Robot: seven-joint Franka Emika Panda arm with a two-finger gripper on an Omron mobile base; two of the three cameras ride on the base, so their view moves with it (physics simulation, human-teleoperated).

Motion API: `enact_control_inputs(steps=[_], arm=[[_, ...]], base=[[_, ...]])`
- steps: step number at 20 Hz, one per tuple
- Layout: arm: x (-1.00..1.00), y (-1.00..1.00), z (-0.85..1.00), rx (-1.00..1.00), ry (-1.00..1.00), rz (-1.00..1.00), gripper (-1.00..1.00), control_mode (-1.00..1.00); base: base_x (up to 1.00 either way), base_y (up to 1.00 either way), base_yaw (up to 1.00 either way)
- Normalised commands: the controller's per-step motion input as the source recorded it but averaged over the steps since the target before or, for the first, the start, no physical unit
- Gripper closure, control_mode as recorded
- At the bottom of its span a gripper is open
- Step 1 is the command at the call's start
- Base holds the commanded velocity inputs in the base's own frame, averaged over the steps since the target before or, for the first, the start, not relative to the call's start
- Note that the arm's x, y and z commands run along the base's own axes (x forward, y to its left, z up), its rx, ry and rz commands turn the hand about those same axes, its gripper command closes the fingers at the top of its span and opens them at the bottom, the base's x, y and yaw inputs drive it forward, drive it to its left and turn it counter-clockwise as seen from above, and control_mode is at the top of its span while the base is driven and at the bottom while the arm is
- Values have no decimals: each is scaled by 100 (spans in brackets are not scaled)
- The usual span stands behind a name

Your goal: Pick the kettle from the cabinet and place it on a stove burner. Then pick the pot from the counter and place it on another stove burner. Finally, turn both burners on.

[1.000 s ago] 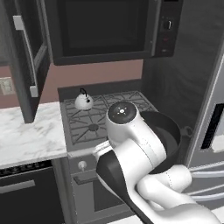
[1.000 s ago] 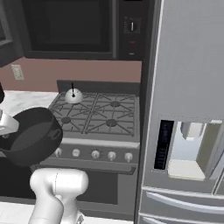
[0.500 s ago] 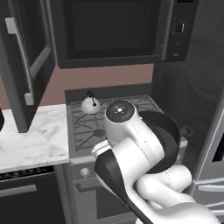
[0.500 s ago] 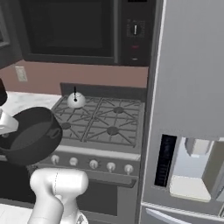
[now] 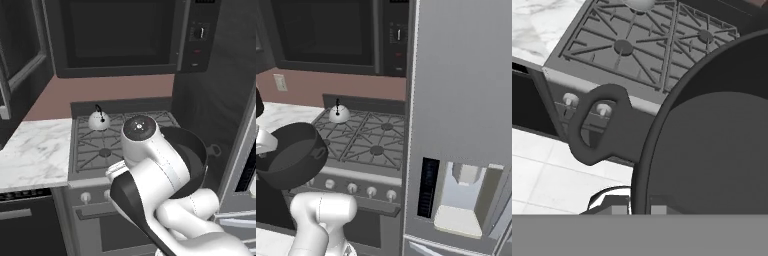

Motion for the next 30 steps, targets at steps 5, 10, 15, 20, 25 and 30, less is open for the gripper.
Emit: enact_control_inputs(steps=[5,10,15,20,25,30], arm=[[0,0,0,0,0,0,100,100],[0,0,0,0,0,0,100,100],[0,0,0,0,0,0,100,100],[0,0,0,0,0,0,100,100],[0,0,0,0,0,0,100,100],[0,0,0,0,0,0,100,100]], base=[[31,-17,25],[13,-25,20],[1,-42,9],[20,-29,10],[42,-9,8],[24,-26,8]])
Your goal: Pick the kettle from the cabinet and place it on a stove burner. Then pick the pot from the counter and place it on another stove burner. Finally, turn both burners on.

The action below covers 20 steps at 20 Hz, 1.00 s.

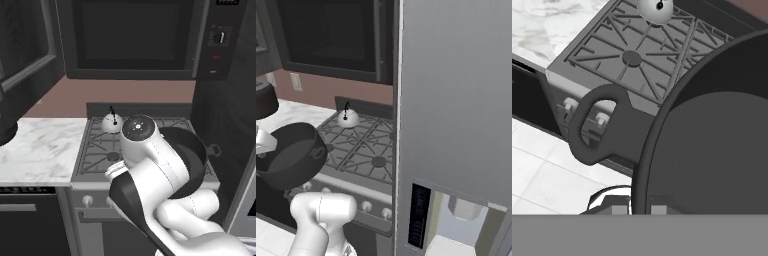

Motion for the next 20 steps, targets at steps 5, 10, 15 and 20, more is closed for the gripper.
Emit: enact_control_inputs(steps=[5,10,15,20], arm=[[0,0,0,0,0,0,100,100],[0,0,0,0,0,0,100,100],[0,0,0,0,0,0,100,100],[6,0,0,0,0,0,100,-100]], base=[[10,-30,4],[23,-18,9],[28,-3,6],[14,0,0]])
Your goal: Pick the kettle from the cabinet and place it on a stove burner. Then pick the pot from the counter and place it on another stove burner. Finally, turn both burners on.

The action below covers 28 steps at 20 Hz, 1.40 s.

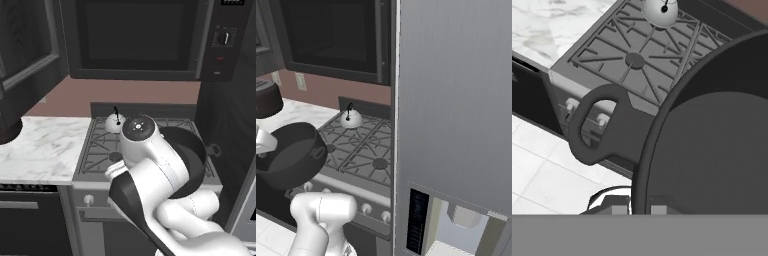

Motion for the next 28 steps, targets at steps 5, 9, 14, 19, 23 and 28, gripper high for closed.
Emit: enact_control_inputs(steps=[5,9,14,19,23,28], arm=[[7,0,0,0,0,0,100,-100],[14,0,0,0,0,0,100,-100],[37,0,0,0,0,0,100,-100],[42,2,-2,0,0,0,100,-100],[5,1,-9,0,1,4,100,-100],[33,0,-9,4,6,6,100,-100]], base=[[0,0,0],[0,0,0],[0,0,0],[0,0,0],[0,0,0],[0,0,0]])
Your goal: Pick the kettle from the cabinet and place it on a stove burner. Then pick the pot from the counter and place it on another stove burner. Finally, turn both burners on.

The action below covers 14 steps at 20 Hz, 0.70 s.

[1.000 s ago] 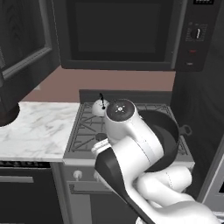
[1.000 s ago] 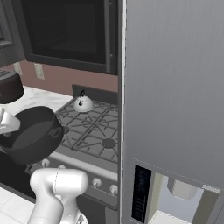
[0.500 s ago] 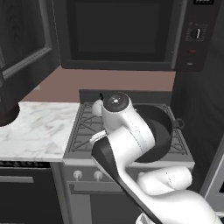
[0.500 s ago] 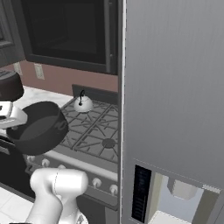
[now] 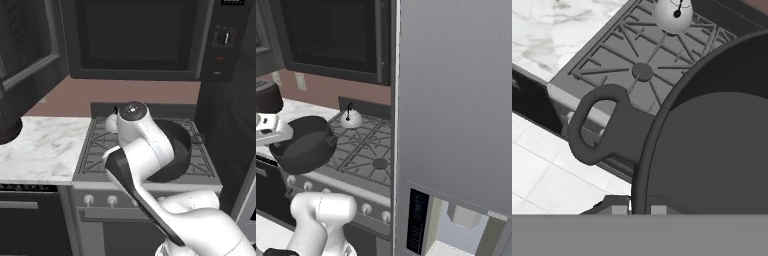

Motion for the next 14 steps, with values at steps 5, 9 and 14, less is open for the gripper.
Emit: enact_control_inputs(steps=[5,9,14], arm=[[54,0,-10,9,7,6,100,-100],[53,6,-17,6,5,6,100,-100],[44,16,-19,3,2,4,100,-100]], base=[[0,0,0],[0,0,0],[0,0,0]])
